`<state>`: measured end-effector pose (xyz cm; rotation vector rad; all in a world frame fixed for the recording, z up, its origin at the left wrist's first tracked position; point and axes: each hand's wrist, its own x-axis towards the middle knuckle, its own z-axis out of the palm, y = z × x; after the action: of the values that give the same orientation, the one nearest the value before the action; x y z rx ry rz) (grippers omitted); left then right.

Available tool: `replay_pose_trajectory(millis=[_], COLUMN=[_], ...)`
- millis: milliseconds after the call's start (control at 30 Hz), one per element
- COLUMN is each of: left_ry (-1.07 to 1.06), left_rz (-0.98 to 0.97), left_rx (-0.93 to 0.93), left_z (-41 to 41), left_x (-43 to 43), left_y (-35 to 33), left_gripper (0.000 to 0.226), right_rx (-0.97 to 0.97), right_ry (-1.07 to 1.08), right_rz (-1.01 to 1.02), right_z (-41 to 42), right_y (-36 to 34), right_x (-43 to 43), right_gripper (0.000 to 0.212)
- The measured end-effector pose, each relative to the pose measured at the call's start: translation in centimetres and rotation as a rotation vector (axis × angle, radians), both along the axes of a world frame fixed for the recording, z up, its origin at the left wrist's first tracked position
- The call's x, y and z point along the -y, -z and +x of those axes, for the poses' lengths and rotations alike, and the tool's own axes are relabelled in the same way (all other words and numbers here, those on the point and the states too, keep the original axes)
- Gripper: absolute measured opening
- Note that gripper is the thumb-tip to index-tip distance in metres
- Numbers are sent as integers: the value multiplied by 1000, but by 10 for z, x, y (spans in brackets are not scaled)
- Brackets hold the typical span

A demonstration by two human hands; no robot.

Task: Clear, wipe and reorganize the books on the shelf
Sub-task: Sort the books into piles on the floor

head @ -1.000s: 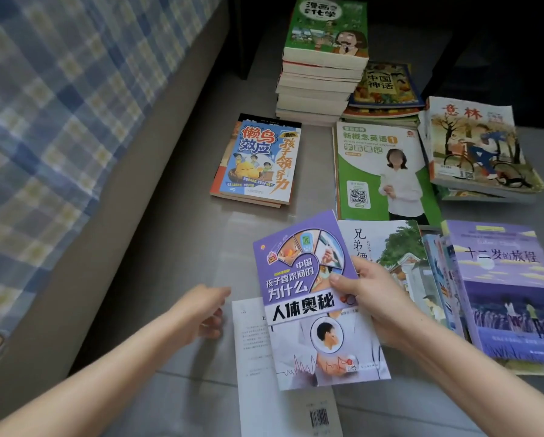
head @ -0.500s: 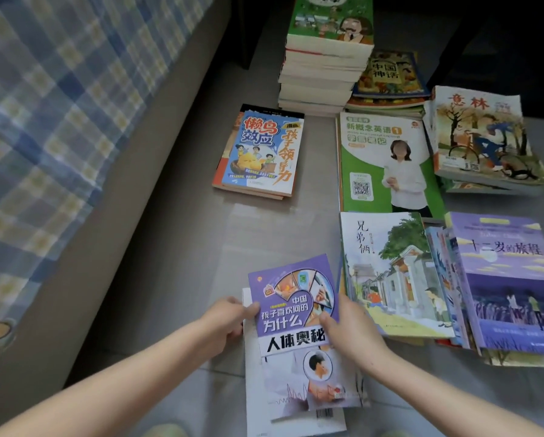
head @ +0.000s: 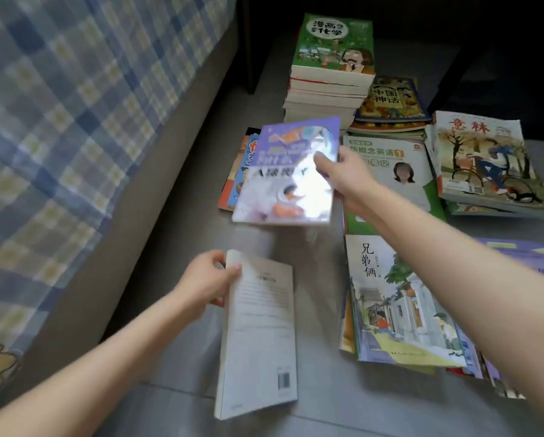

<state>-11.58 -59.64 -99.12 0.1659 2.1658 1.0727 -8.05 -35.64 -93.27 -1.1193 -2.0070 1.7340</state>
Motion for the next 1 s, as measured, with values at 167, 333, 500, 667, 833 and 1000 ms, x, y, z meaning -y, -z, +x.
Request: replay_pose_trajectory(millis=[167, 333, 500, 667, 833, 1000], left_ry=[-3, -84, -124, 56, 62, 131], left_rz=[16, 67, 286, -13, 175, 145], left_rx=[-10, 27, 300, -177, 341, 277], left_z=[-13, -11, 2, -12, -3, 8], left_x=[-1, -21, -53, -45, -35, -39], left_y=[-25, -34, -49, -36, -31, -32], left_gripper=[18, 33, 9, 22, 34, 18], right_rx=[520, 474, 457, -37, -120, -129], right_ry=[-212, -709, -493, -35, 41, 222], right_rz=[726, 491, 624, -292, -499, -418], right_z=[-9, 53, 84, 115, 133, 189], right_y=[-15, -2, 39, 25, 19, 8], right_x=[13, 113, 106, 52, 29, -29], right_gripper=[63, 90, 49, 29, 30, 31])
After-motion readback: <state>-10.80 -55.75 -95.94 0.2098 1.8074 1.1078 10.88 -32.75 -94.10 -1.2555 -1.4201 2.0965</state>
